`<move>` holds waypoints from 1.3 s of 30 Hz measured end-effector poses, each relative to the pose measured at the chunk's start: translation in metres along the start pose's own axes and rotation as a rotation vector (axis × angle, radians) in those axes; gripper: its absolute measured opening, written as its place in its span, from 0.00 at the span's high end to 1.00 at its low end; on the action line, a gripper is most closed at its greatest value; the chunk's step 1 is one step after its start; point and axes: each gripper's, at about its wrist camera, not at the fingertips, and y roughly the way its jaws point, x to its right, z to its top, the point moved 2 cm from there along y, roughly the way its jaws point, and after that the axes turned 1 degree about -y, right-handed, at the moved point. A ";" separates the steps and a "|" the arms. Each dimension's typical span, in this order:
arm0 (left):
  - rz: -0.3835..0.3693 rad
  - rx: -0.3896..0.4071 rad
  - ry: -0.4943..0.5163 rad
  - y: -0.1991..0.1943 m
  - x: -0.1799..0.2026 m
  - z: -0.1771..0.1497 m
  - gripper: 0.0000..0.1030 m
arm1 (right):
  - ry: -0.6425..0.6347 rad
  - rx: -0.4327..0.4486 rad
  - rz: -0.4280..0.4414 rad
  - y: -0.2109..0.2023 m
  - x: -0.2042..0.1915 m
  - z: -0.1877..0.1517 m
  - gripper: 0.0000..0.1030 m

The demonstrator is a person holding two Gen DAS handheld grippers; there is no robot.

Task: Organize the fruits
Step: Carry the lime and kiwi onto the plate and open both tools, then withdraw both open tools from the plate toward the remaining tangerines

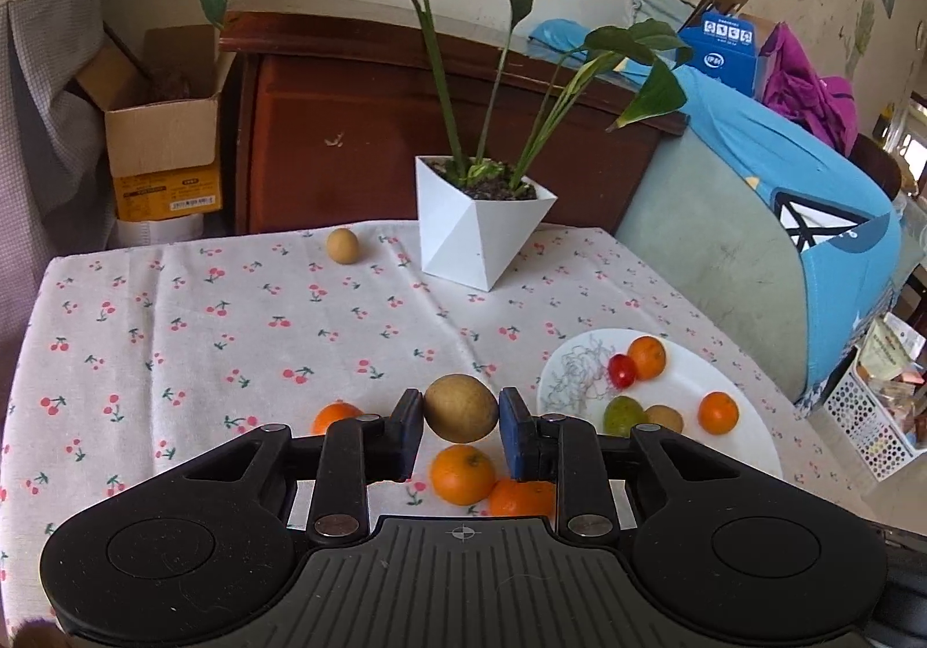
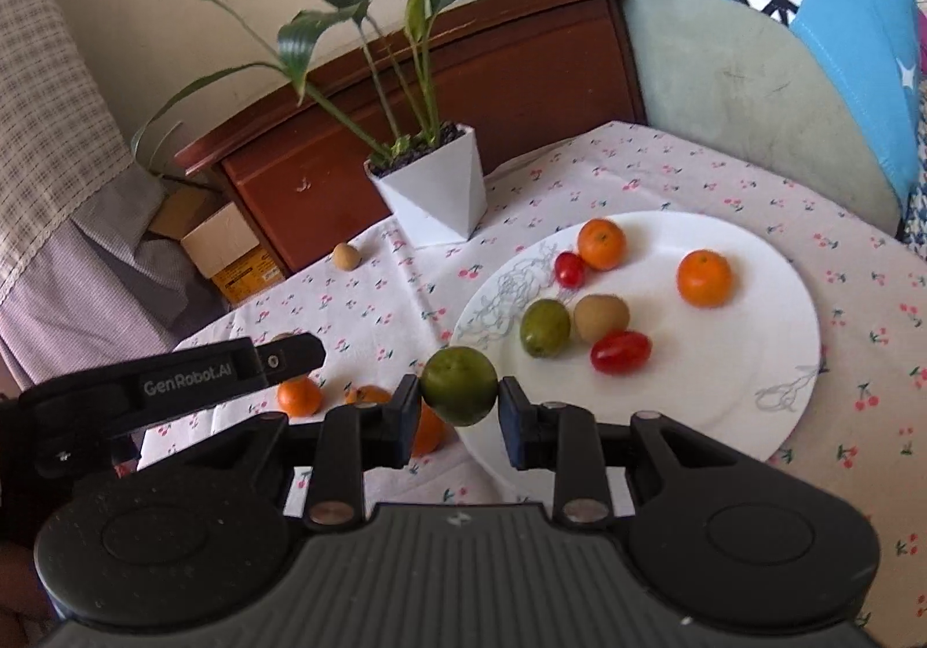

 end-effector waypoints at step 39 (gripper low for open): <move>-0.018 -0.070 0.114 0.008 0.052 -0.011 0.57 | 0.229 0.016 -0.143 -0.014 0.061 0.008 0.69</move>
